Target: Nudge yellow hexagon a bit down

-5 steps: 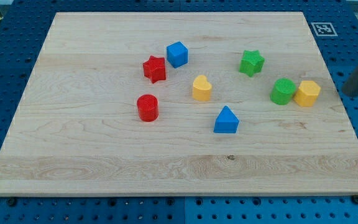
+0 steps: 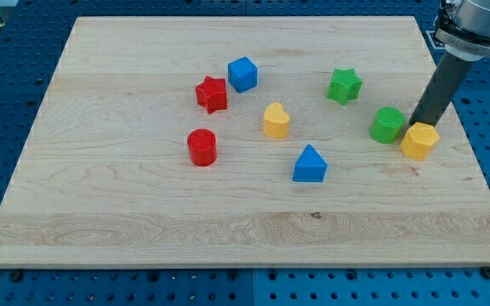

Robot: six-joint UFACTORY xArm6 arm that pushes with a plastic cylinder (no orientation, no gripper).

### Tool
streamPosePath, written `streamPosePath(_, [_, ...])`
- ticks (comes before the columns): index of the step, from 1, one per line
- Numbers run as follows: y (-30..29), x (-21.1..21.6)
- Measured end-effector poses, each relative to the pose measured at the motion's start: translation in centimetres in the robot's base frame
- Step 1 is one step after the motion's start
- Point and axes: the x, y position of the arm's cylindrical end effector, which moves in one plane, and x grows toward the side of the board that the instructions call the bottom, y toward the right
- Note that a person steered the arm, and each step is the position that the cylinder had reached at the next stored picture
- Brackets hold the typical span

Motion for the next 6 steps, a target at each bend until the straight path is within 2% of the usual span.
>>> streamPosePath(3, [0.0, 3.6])
streamPosePath(6, [3.5, 6.5])
